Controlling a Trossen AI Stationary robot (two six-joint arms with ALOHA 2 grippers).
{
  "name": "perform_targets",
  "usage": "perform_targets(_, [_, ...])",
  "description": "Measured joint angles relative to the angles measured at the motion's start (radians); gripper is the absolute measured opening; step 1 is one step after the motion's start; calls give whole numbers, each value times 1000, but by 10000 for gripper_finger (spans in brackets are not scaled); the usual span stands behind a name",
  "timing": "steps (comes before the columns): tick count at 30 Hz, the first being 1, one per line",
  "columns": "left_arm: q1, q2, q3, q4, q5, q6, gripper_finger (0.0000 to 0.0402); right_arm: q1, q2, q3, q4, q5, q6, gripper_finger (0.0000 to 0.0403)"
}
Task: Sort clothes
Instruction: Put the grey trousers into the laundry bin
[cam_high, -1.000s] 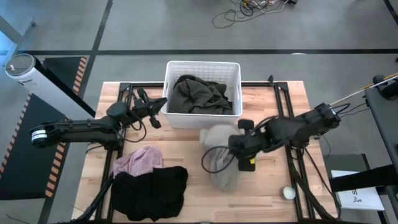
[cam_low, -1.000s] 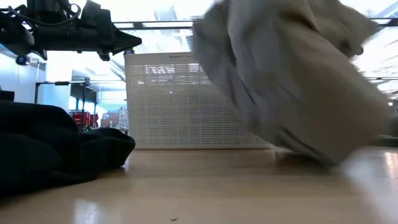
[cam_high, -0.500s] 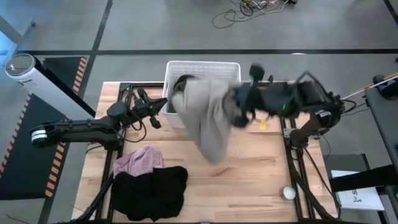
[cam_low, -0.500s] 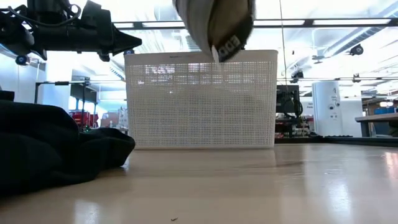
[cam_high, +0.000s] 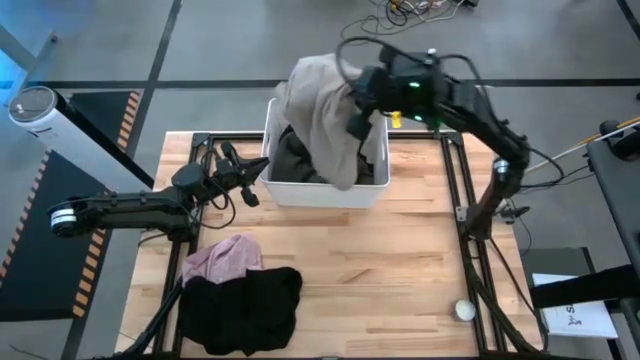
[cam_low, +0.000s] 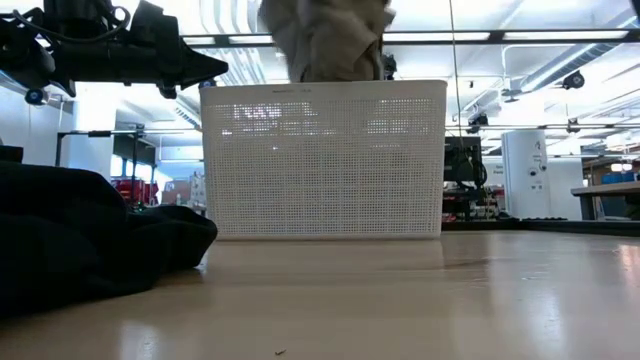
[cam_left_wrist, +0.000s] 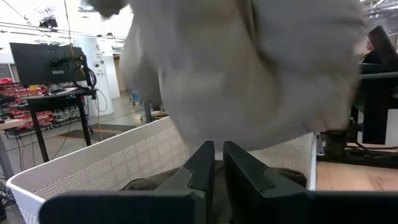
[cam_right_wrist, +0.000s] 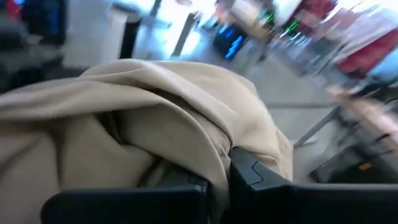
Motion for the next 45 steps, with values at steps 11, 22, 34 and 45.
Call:
perform_targets(11, [0,0,0,0,0,2,20,-113,315,0,-235,-164,24,0])
perform_targets(22, [0,0,0,-20,0,-2,20,-217,554,0,-332,-170,26,0])
perform_targets(34, [0,0,0,-31,0,-10,20,-256,459,-1,-388,-137,73,69])
perform_targets(45, [0,0,0,-27,0,-14,20,-257,252,1,-319,-42,156,171])
